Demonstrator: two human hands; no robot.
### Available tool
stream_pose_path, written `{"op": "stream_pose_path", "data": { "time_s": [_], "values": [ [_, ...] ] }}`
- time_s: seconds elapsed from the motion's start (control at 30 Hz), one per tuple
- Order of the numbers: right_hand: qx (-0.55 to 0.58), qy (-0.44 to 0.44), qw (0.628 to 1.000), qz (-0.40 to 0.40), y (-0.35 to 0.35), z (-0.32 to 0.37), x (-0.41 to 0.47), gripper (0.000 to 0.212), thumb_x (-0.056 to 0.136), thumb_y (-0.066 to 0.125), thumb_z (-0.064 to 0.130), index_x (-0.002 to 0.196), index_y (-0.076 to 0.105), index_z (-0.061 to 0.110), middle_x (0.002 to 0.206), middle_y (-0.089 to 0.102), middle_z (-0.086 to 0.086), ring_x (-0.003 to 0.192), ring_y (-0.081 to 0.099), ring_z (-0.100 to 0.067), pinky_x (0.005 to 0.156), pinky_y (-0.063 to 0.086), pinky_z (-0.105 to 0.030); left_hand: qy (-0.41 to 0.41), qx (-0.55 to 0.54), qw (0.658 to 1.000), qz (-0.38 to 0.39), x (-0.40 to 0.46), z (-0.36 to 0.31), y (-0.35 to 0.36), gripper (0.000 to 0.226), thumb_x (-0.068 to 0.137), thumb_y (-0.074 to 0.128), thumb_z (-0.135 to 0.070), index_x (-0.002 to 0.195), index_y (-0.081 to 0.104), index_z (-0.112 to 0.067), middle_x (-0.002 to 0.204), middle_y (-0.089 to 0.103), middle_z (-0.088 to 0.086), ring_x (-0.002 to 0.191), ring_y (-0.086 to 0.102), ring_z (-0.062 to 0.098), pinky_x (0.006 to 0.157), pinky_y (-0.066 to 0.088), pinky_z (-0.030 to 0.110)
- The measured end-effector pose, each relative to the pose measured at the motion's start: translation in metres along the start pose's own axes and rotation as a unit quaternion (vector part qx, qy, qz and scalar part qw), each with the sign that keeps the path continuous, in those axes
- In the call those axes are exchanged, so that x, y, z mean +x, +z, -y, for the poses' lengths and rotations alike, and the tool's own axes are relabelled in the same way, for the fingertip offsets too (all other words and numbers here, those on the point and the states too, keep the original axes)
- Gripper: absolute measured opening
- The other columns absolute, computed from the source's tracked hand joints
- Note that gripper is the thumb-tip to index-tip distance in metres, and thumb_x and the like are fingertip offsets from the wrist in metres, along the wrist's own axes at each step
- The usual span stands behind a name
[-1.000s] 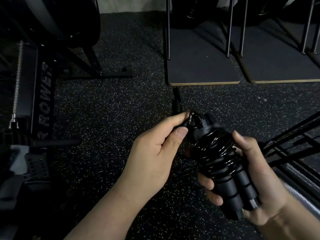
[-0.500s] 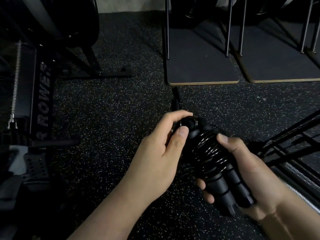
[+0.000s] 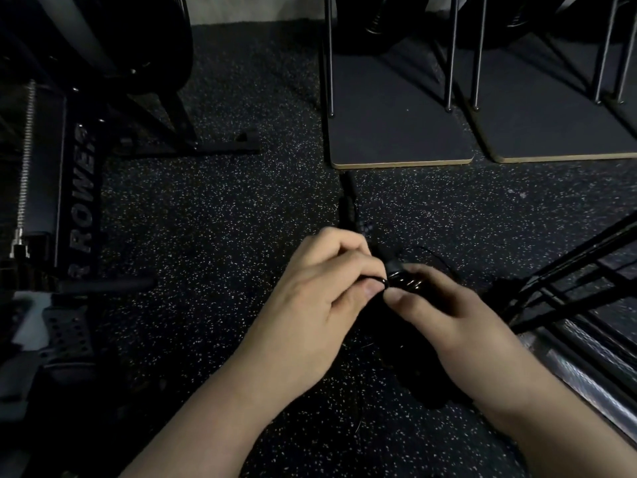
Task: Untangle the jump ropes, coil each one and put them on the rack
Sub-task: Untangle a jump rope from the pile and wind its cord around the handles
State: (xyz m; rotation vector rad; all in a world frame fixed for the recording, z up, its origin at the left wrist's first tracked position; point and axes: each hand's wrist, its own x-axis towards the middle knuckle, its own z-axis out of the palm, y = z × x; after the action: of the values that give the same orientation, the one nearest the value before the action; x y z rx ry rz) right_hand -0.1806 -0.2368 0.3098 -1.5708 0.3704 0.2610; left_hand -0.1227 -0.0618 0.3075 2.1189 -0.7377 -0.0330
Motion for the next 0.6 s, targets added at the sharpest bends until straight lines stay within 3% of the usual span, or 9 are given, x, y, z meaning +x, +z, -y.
{"op": "stream_pose_path", "data": {
  "time_s": [0.1,0.17,0.23,0.27,0.33,0.37,0.43,0.53,0.6],
  "values": [
    [-0.072,-0.045,0.996,-0.007,0.003,-0.007,0.0,0.026,0.084,0.068,0.053,0.108,0.061,0.055,0.078,0.075,0.008,0.065,0.069,-0.007,0.063,0.053,-0.031,-0.067,-0.039,0.997,-0.02,0.002,-0.002,-0.001,0.013,0.097,0.065,-0.026,0.102,0.077,-0.028,0.118,0.056,-0.025,0.119,0.055,0.002,0.097,0.037,0.008],
    [-0.095,-0.062,0.994,0.0,0.004,-0.01,0.0,0.042,0.08,0.064,0.061,0.121,0.055,0.057,0.089,0.075,0.017,0.078,0.071,-0.001,0.074,0.054,-0.03,-0.148,-0.079,0.985,-0.038,0.003,-0.003,0.003,0.02,0.097,0.066,-0.031,0.112,0.076,-0.039,0.126,0.057,-0.032,0.122,0.051,-0.012,0.099,0.037,0.005],
    [-0.113,-0.068,0.991,0.006,0.005,-0.012,0.0,0.058,0.078,0.062,0.065,0.132,0.041,0.062,0.104,0.069,0.034,0.093,0.069,0.006,0.085,0.056,-0.025,-0.219,-0.105,0.969,-0.038,0.004,-0.001,0.009,0.036,0.099,0.061,-0.04,0.134,0.061,-0.049,0.129,0.053,-0.037,0.118,0.047,-0.023,0.1,0.036,0.003],
    [-0.129,-0.078,0.989,0.002,0.007,-0.013,0.0,0.061,0.081,0.061,0.062,0.135,0.034,0.064,0.105,0.061,0.047,0.096,0.065,0.014,0.084,0.053,-0.015,-0.265,-0.137,0.954,-0.03,0.004,0.001,0.013,0.048,0.1,0.059,-0.045,0.146,0.047,-0.052,0.129,0.053,-0.036,0.116,0.047,-0.023,0.1,0.036,0.004],
    [-0.15,-0.092,0.984,-0.011,0.01,-0.011,0.0,0.06,0.09,0.062,0.051,0.133,0.022,0.065,0.099,0.047,0.063,0.096,0.052,0.032,0.075,0.044,0.001,-0.352,-0.284,0.892,-0.022,0.004,0.003,0.017,0.065,0.096,0.057,-0.057,0.154,0.027,-0.053,0.142,0.054,-0.023,0.127,0.052,-0.007,0.111,0.042,0.026],
    [-0.156,-0.095,0.983,-0.017,0.01,-0.011,0.001,0.062,0.094,0.062,0.046,0.132,0.018,0.067,0.099,0.046,0.064,0.096,0.049,0.034,0.075,0.04,0.005,-0.377,-0.363,0.851,-0.022,0.004,0.004,0.019,0.065,0.097,0.056,-0.06,0.155,0.028,-0.051,0.146,0.056,-0.015,0.131,0.055,0.004,0.112,0.045,0.038],
    [-0.171,-0.103,0.979,-0.031,0.009,-0.012,0.001,0.065,0.095,0.062,0.045,0.129,0.014,0.074,0.109,0.052,0.056,0.104,0.053,0.027,0.078,0.04,0.004,-0.376,-0.461,0.804,-0.022,0.003,0.003,0.019,0.055,0.103,0.048,-0.054,0.154,0.039,-0.035,0.141,0.063,-0.008,0.128,0.061,0.012,0.11,0.047,0.046],
    [-0.196,-0.113,0.973,-0.04,0.008,-0.016,0.001,0.064,0.095,0.061,0.047,0.137,0.018,0.07,0.119,0.059,0.038,0.108,0.058,0.017,0.079,0.047,-0.005,-0.367,-0.448,0.811,-0.081,0.004,0.001,0.017,0.033,0.109,0.043,-0.039,0.131,0.063,-0.026,0.121,0.075,-0.005,0.113,0.071,0.011,0.105,0.051,0.042],
    [-0.195,-0.12,0.972,-0.051,0.009,-0.017,0.001,0.066,0.094,0.063,0.047,0.14,0.02,0.066,0.118,0.059,0.039,0.107,0.057,0.018,0.078,0.046,-0.005,-0.38,-0.429,0.812,-0.113,0.003,0.003,0.017,0.026,0.109,0.045,-0.03,0.12,0.068,-0.025,0.112,0.078,-0.003,0.105,0.074,0.012,0.099,0.055,0.039]
  ]
}}
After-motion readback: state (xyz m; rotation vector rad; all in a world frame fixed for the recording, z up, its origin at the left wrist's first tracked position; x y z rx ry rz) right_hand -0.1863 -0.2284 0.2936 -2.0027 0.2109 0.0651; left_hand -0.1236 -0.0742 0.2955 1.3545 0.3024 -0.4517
